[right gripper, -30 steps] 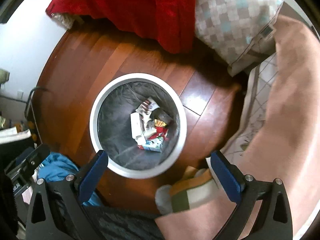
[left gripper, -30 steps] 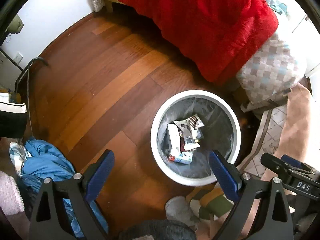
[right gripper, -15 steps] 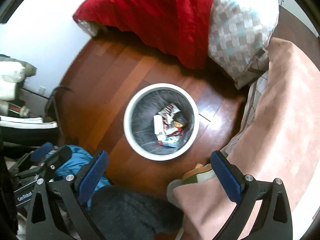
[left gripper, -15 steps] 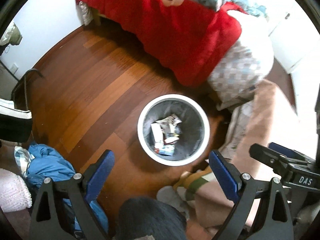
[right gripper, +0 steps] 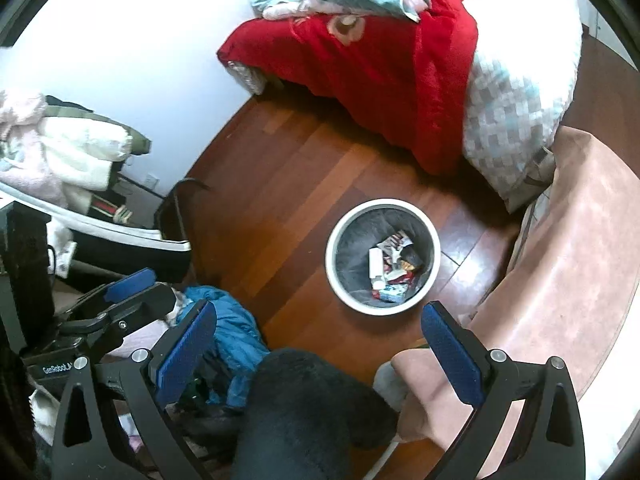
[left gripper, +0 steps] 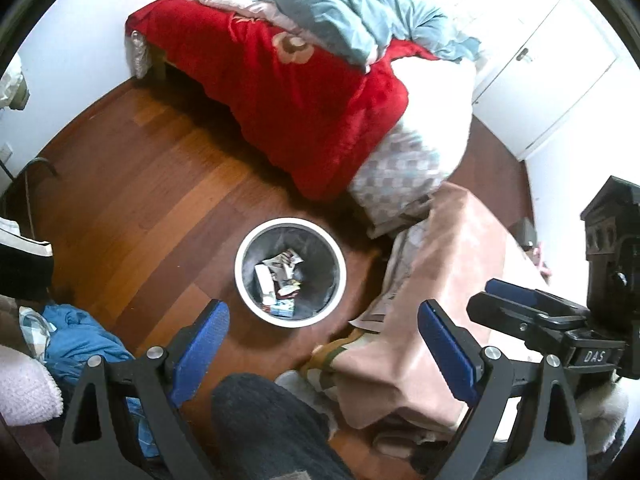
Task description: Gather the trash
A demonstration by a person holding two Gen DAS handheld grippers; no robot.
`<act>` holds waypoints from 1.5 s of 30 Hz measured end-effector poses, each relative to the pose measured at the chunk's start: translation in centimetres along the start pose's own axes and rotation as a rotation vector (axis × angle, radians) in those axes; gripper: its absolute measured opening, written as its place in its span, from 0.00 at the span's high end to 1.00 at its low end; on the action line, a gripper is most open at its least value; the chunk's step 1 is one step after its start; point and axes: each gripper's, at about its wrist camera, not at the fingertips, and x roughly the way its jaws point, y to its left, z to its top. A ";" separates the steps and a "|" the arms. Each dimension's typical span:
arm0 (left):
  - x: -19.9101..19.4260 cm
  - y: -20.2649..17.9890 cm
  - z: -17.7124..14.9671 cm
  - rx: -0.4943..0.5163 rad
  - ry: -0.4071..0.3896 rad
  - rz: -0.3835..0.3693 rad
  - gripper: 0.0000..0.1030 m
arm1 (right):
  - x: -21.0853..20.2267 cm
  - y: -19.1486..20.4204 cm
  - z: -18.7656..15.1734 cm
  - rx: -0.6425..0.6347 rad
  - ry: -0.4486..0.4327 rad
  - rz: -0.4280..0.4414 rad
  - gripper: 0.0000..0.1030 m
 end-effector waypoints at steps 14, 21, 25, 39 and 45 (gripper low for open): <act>-0.7 -0.2 -0.6 -0.016 0.019 -0.050 0.06 | -1.3 0.5 -0.1 -0.015 0.033 0.018 0.00; -0.8 -0.4 -0.7 -0.015 0.021 -0.052 0.06 | -1.1 0.3 -0.1 -0.022 0.041 0.023 0.00; -0.8 -0.3 -0.6 -0.019 0.012 -0.038 0.05 | -1.0 0.4 0.1 -0.020 0.042 0.019 0.00; -1.3 -0.6 -0.1 0.002 0.009 -0.059 0.00 | -1.3 0.5 -0.3 -0.037 0.046 0.017 0.00; -1.4 -0.9 0.0 0.008 0.013 -0.067 0.00 | -1.6 0.3 -0.3 -0.037 0.046 0.015 0.00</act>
